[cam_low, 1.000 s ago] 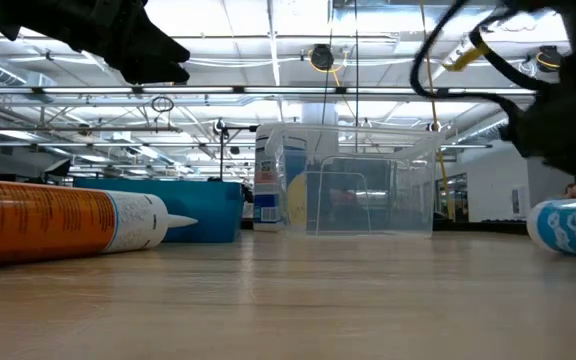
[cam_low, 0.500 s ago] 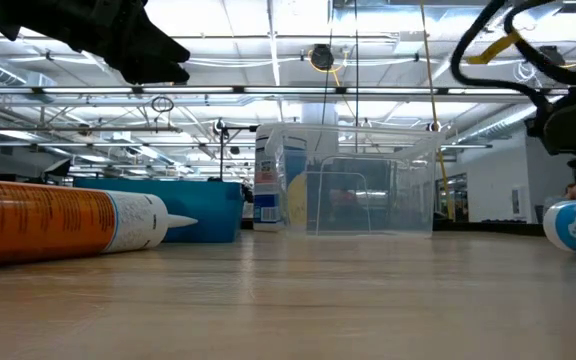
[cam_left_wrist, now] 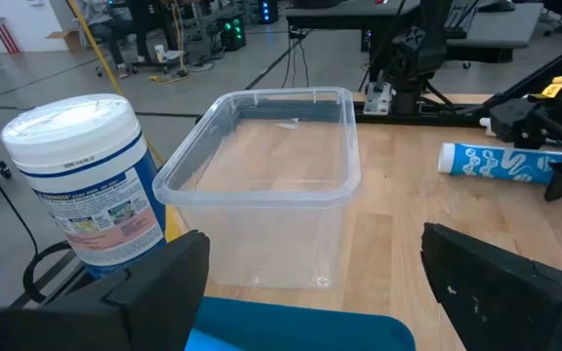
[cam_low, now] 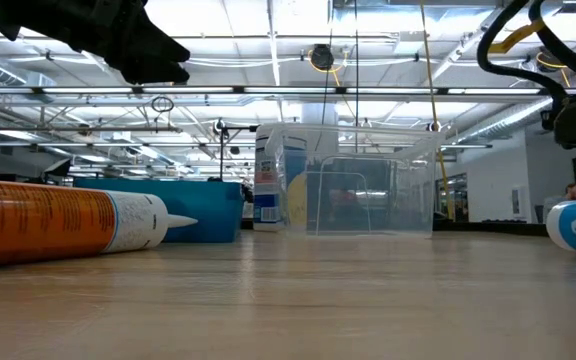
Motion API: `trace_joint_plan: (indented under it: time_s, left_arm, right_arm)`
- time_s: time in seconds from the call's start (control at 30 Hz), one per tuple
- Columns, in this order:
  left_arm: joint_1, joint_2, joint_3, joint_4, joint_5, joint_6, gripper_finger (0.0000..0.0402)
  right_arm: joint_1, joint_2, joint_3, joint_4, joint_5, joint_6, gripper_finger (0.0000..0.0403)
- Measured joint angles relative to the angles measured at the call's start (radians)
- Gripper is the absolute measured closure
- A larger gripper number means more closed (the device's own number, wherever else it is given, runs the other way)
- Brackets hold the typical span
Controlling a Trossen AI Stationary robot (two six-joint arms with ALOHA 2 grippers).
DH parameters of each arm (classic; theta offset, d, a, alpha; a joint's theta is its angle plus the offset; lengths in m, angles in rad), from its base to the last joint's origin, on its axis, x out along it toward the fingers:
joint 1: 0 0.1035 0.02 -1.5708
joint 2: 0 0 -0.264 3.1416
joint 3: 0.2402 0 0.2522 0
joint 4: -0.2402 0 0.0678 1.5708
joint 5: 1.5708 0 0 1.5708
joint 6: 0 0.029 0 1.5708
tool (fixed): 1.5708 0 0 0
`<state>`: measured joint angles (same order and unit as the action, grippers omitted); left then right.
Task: Pick & place silicon tubes, Sealant and Lysol wipes
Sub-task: Put the blue caulk tube into the blue bin
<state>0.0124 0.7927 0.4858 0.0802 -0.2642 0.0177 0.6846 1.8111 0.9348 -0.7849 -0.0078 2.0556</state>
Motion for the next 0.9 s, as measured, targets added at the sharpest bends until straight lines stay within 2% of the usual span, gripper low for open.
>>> trace_joint_plan:
  time_s: [0.9]
  left_arm:
    - [0.000, 0.000, 0.000, 0.000, 0.000, 0.000, 0.0036]
  right_arm:
    - [-0.001, 0.000, 0.000, -0.001, 0.006, -0.010, 0.0023]
